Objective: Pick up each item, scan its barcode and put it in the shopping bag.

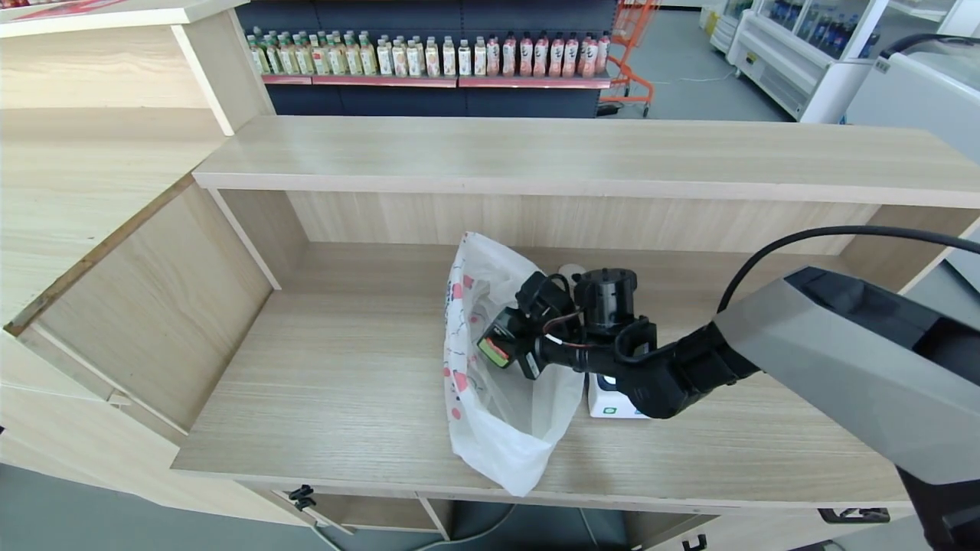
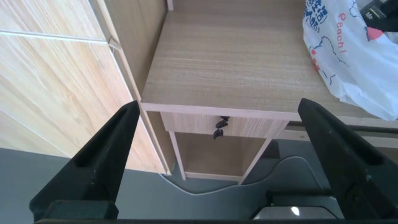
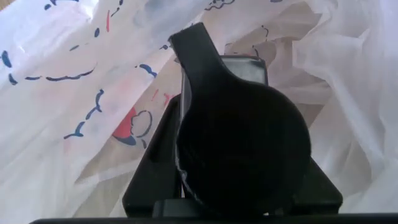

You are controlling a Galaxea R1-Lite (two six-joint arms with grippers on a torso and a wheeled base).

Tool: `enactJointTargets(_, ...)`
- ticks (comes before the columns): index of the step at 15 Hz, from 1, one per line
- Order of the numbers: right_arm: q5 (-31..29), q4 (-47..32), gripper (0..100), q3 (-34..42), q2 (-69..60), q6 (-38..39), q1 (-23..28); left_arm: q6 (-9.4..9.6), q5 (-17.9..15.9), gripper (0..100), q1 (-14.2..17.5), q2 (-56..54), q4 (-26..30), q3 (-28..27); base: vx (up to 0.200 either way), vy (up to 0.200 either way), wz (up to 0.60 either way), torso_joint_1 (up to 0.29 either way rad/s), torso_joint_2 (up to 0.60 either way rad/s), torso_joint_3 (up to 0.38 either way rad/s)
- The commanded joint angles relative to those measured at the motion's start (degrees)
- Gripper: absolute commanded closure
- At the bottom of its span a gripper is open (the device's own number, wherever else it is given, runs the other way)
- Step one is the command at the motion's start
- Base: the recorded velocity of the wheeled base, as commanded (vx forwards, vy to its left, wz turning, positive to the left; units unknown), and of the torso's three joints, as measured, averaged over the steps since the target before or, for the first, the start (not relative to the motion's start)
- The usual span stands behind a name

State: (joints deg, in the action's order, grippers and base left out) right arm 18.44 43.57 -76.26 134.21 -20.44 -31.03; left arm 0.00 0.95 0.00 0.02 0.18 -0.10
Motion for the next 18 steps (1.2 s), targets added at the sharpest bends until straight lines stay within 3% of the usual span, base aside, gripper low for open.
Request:
enactJointTargets(1,0.0,0.0,100,-0.8,1.6,-0.6,-0.1,0.00,0.0,0,0.0,0.0,0.0,0.0,0.000,0.000,0.00,0.000,0.00,0.000)
enactJointTargets(2,0.2,0.0,100,-0.4,1.2,-0.7,-0.1,0.00,0.0,0,0.0,0.0,0.0,0.0,0.000,0.000,0.00,0.000,0.00,0.000)
enactJointTargets(3,0.5,-0.4,0,0.7,-0.2,0.4,-0.2,0.00,0.0,0,0.0,0.0,0.0,0.0,0.000,0.000,0.00,0.000,0.00,0.000)
enactJointTargets(4,0.5,-0.4,0,1.9,-1.3,2.3,-0.4,0.00,0.0,0,0.0,0.0,0.0,0.0,0.000,0.000,0.00,0.000,0.00,0.000)
enactJointTargets(9,0.1,-3.6,0,11.5,-21.9,26.2,1.8,0.00,0.0,0,0.0,0.0,0.0,0.0,0.000,0.000,0.00,0.000,0.00,0.000)
enactJointTargets(13,-1.0,-13.2,0,23.3,-40.1,26.7,14.0,0.00,0.0,0,0.0,0.0,0.0,0.0,0.000,0.000,0.00,0.000,0.00,0.000)
enactJointTargets(14,-3.8,-20.7,0,26.3,-46.6,22.6,20.7,0.00,0.0,0,0.0,0.0,0.0,0.0,0.000,0.000,0.00,0.000,0.00,0.000)
enactJointTargets(16,-12.8,-30.6,0,30.7,-57.0,19.9,26.5,0.00,0.0,0,0.0,0.0,0.0,0.0,0.000,0.000,0.00,0.000,0.00,0.000)
enactJointTargets(18,-13.6,-35.9,0,36.4,-66.9,20.0,31.2,0.00,0.0,0,0.0,0.0,0.0,0.0,0.000,0.000,0.00,0.000,0.00,0.000)
